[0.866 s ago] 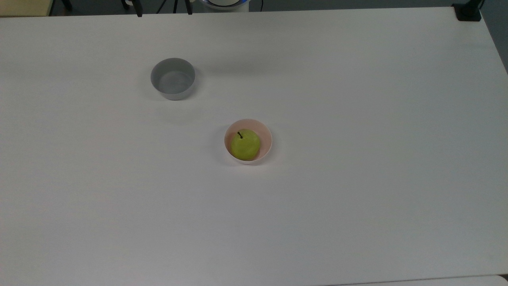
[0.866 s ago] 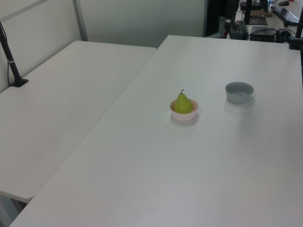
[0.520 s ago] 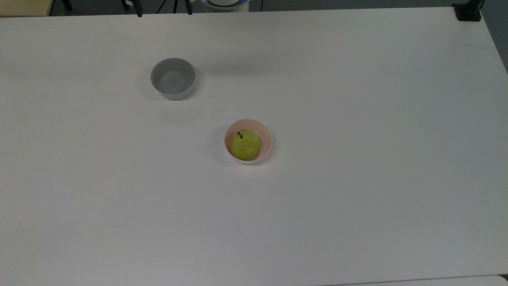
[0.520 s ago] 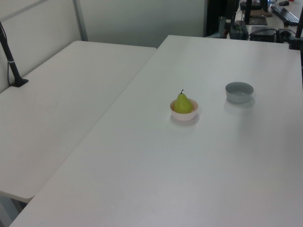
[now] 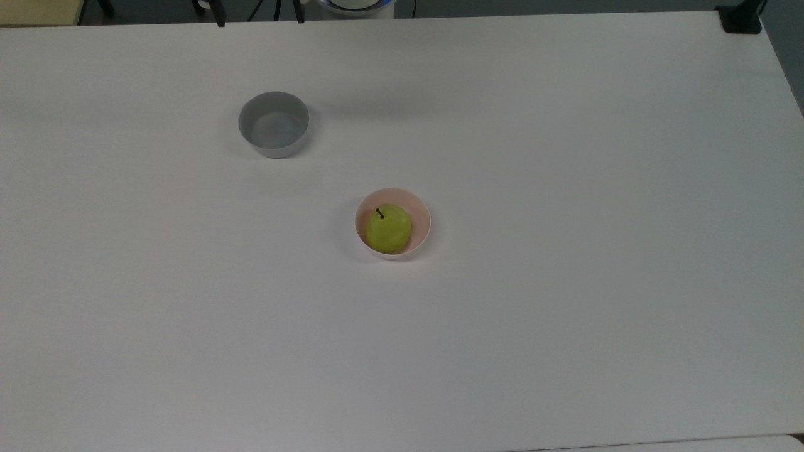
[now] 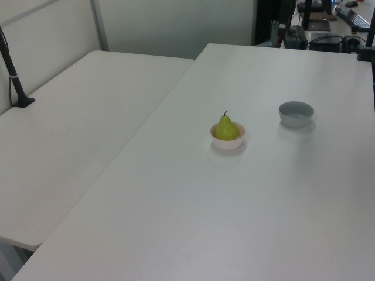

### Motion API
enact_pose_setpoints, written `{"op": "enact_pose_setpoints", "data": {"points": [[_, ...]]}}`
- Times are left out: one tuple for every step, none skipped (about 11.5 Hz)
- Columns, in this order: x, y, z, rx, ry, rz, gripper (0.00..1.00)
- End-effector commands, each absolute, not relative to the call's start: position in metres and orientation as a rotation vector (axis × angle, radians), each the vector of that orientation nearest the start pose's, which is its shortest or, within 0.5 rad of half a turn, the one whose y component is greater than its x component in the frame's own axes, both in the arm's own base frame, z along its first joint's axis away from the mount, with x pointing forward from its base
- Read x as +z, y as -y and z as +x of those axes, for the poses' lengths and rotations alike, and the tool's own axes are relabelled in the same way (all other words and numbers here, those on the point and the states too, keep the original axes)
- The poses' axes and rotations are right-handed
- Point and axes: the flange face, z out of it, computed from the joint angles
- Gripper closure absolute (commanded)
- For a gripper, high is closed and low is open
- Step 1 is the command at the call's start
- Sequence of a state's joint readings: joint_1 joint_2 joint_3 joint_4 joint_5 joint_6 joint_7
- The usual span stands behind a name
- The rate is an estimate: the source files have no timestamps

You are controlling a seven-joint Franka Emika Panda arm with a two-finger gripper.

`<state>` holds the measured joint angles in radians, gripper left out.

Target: Pick up a pear from the bowl

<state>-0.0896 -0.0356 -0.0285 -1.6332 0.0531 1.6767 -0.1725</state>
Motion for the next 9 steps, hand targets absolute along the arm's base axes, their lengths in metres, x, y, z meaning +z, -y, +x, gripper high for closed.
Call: {"op": "enact_pose_setpoints", "data": {"points": [[0.622, 0.06, 0.549, -0.157, 0.119, -3.084, 0.0], [0.622, 0.061, 0.55, -0.162, 0.138, -3.084, 0.0], [0.619, 0.061, 0.552, -0.154, 0.194, -3.083, 0.0], [0.61, 0.06, 0.556, -0.135, 0.302, -3.078, 0.0], [0.597, 0.059, 0.566, -0.113, 0.42, -3.062, 0.0], [0.586, 0.054, 0.573, -0.106, 0.487, -3.055, 0.0], [0.577, 0.038, 0.581, -0.111, 0.521, -3.051, 0.0], [0.565, 0.023, 0.591, -0.117, 0.559, -3.051, 0.0], [0.554, 0.009, 0.6, -0.131, 0.593, -3.049, 0.0]]}}
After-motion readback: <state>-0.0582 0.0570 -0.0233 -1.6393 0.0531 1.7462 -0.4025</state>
